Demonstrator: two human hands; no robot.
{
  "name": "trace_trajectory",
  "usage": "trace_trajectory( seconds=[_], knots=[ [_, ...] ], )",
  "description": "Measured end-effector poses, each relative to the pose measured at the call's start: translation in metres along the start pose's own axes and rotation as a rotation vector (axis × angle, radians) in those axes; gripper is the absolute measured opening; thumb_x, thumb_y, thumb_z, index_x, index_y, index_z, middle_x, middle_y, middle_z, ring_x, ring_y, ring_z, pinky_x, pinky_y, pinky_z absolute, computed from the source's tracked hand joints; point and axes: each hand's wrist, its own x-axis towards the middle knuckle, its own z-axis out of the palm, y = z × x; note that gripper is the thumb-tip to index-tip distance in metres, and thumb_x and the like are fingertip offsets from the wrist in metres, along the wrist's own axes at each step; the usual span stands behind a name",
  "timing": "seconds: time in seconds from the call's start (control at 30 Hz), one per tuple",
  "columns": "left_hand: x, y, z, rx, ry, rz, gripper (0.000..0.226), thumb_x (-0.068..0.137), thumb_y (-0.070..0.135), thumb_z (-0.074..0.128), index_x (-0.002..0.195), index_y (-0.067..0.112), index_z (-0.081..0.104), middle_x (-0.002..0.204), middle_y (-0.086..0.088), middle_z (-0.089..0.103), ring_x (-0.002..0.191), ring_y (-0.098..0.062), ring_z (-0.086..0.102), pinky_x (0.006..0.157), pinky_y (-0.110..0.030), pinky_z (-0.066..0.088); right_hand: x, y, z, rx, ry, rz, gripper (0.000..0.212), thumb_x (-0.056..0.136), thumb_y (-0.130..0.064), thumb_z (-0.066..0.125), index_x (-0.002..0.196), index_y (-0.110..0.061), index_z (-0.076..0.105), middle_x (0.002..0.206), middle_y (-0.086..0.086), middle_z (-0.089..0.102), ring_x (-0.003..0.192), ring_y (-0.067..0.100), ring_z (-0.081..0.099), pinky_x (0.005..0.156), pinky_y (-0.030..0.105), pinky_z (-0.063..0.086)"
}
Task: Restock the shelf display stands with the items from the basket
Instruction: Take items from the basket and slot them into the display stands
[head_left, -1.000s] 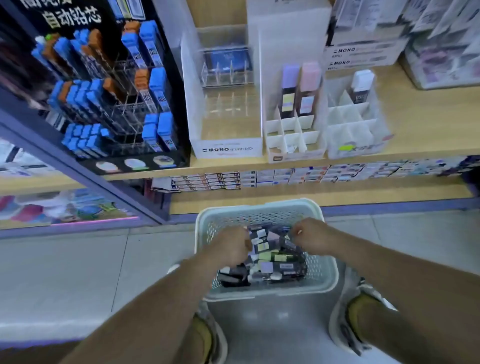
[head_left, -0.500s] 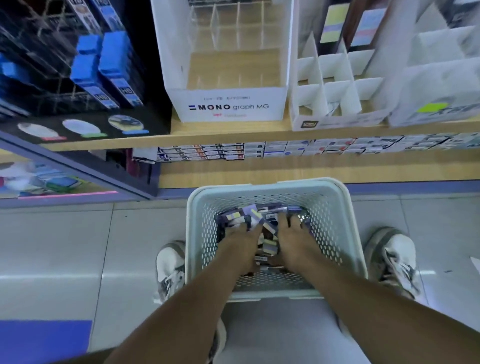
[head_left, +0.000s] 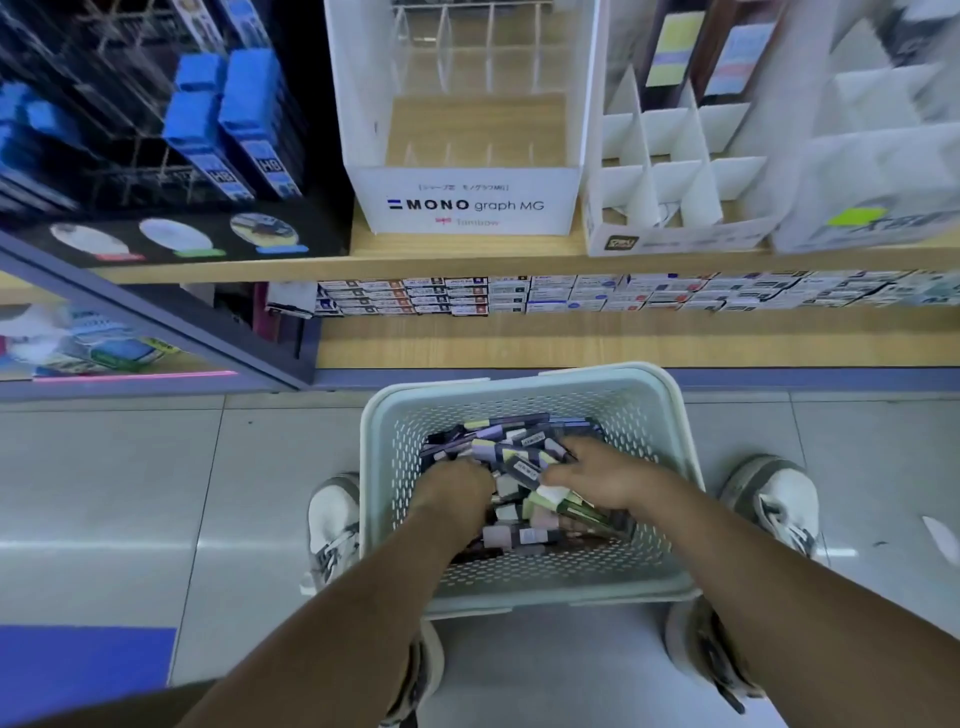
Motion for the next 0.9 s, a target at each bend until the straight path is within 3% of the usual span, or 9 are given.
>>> trace_trajectory(
  seconds=[0.1,0.2,0.27,0.33,0.37,0.43,0.57,0.73,0.9],
  knots=[
    [-0.002,-0.006,-0.001,0.066,0.032,-0.007,0.025,0.087,0.002,0.053,0.109,0.012,0.061,0.104,-0.006,0.068,0.097,-0.026,0.066,0.080,-0.035,0.052,-0.008,-0.003,-0.002,0.150,0.066,-0.014,0.048,0.100,-0.028,0.048,0.145,-0.012,0.039,0.144,0.010,0.047,0.116,0.025,0.051,0.097,0.031,0.039],
    [-0.007,-0.010,-0.008,-0.107,0.066,-0.015,0.020,0.091,0.004,0.050,0.105,0.013,0.061,0.103,-0.008,0.068,0.095,-0.026,0.065,0.077,-0.032,0.050,-0.012,-0.002,-0.003,0.258,0.055,-0.014,0.053,0.100,-0.033,0.050,0.147,-0.014,0.034,0.140,0.008,0.049,0.092,0.016,0.062,0.070,0.021,0.046],
    [-0.009,-0.013,-0.014,-0.562,0.105,-0.104,0.015,0.094,0.018,0.053,0.101,0.012,0.064,0.088,-0.003,0.068,0.076,-0.017,0.063,0.064,-0.023,0.045,-0.016,-0.002,-0.001,0.359,0.043,-0.010,0.044,0.097,-0.036,0.057,0.134,-0.017,0.045,0.123,0.007,0.061,0.091,0.020,0.067,0.067,0.026,0.054],
    [-0.014,-0.010,-0.022,-1.197,0.119,-0.221,0.021,0.093,0.024,0.057,0.100,0.005,0.065,0.076,-0.001,0.066,0.050,-0.008,0.052,0.048,-0.019,0.038,-0.013,0.003,0.001,0.433,0.069,-0.007,0.038,0.088,-0.039,0.069,0.113,-0.012,0.058,0.097,0.007,0.071,0.084,0.024,0.071,0.080,0.043,0.059],
    [-0.016,-0.008,-0.027,-1.453,0.130,-0.275,0.023,0.093,0.023,0.058,0.102,0.003,0.064,0.077,-0.003,0.067,0.045,-0.006,0.049,0.047,-0.019,0.037,-0.014,0.004,0.002,0.457,0.082,-0.011,0.037,0.085,-0.037,0.073,0.108,-0.012,0.061,0.087,0.006,0.072,0.076,0.021,0.070,0.078,0.041,0.059],
    [-0.023,-0.001,-0.042,-1.699,0.103,-0.343,0.023,0.093,0.030,0.059,0.100,0.009,0.065,0.079,-0.001,0.065,0.054,-0.008,0.049,0.053,-0.024,0.039,-0.019,0.001,0.004,0.525,0.074,-0.028,0.034,0.082,-0.027,0.077,0.107,-0.010,0.061,0.075,0.007,0.071,0.063,0.017,0.065,0.060,0.029,0.055],
    [-0.026,0.008,-0.054,-1.720,0.039,-0.262,0.039,0.087,0.055,0.056,0.101,0.020,0.064,0.084,0.009,0.057,0.082,-0.009,0.048,0.077,-0.031,0.040,-0.030,-0.005,0.008,0.622,0.070,-0.033,0.034,0.078,-0.020,0.081,0.104,-0.003,0.066,0.069,0.009,0.069,0.061,0.020,0.061,0.056,0.028,0.051],
    [-0.040,0.001,-0.065,-1.614,0.030,-0.105,0.031,0.078,0.048,0.071,0.081,0.017,0.066,0.055,0.002,0.063,0.072,-0.013,0.061,0.075,-0.029,0.043,-0.054,-0.012,0.001,0.682,-0.005,-0.053,0.022,0.082,-0.017,0.076,0.099,-0.006,0.066,0.074,0.010,0.062,0.052,0.017,0.054,0.040,0.020,0.041],
    [-0.067,-0.006,-0.096,-1.526,0.046,-0.099,0.033,0.077,0.050,0.072,0.091,0.021,0.063,0.077,-0.001,0.070,0.087,-0.017,0.063,0.081,-0.033,0.048,-0.092,-0.024,-0.001,0.911,-0.125,-0.109,0.041,0.071,-0.022,0.078,0.104,-0.005,0.062,0.092,0.018,0.063,0.050,0.017,0.053,0.045,0.025,0.046]
  ],
)
